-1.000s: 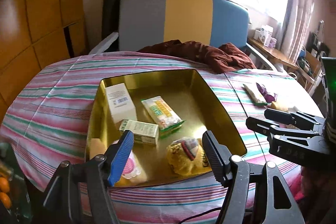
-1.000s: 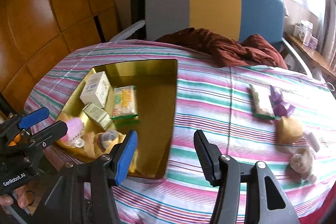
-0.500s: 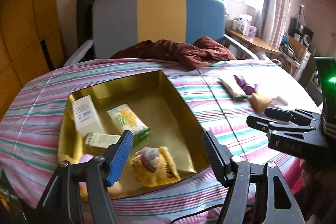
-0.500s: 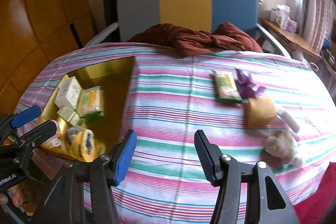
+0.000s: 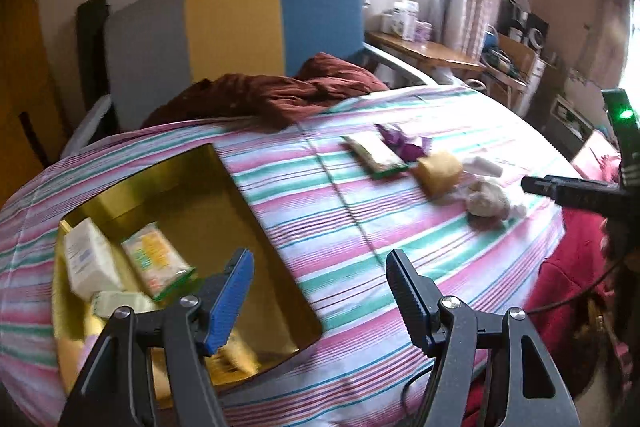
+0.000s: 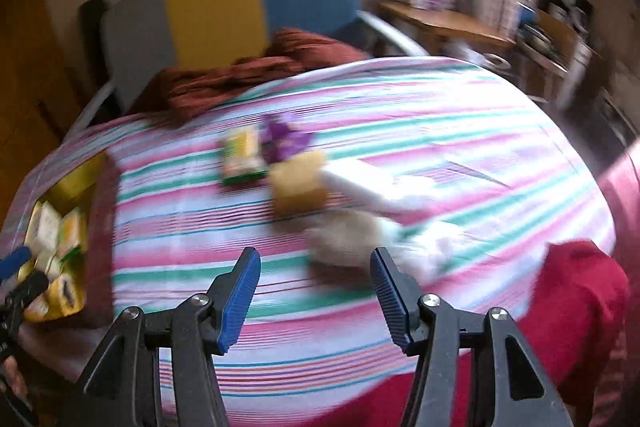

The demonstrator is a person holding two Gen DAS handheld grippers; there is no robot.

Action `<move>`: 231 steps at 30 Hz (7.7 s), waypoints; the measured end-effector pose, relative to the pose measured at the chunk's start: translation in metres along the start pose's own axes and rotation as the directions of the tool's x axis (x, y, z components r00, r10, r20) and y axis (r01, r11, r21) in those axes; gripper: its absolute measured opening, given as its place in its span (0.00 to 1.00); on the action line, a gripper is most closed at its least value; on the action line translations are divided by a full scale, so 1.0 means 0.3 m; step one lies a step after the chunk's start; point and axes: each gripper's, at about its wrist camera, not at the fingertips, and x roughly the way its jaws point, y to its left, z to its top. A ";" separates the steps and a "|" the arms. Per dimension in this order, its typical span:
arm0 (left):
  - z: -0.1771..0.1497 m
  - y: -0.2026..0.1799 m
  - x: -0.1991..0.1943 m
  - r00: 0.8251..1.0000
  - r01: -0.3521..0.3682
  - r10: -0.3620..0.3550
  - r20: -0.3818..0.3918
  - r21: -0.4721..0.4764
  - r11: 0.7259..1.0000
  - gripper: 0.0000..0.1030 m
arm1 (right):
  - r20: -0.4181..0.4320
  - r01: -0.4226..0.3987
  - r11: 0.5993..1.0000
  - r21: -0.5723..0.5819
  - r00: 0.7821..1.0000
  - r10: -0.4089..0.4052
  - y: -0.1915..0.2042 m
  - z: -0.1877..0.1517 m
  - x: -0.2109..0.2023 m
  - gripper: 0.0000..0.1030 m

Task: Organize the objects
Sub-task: 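Withdraw both grippers from the tray toward the remaining items, then grasp the cracker packet with the left gripper while the right gripper reaches the purple candy packets, then grasp a purple candy packet with the right gripper while the left gripper lifts the cracker packet, then carry the cracker packet and purple candy packet over the gold tray and release them, then withdraw both grippers from the tray back toward the remaining items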

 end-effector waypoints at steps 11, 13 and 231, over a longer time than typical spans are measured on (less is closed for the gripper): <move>0.050 -0.180 0.171 0.992 0.088 -0.079 -0.101 0.089 0.992 0.67 | -0.021 0.078 0.979 0.188 0.997 -0.076 -0.247 -0.012 -0.007 0.56; 0.050 -0.198 0.194 0.989 0.097 -0.086 -0.118 0.092 0.991 0.67 | -0.027 0.082 0.977 0.195 0.997 -0.078 -0.262 -0.016 0.002 0.56; -0.184 0.397 -0.172 0.951 -0.281 0.307 0.034 -0.316 0.906 0.65 | -0.017 -0.320 0.888 -0.330 0.943 0.334 0.798 -0.126 0.024 0.53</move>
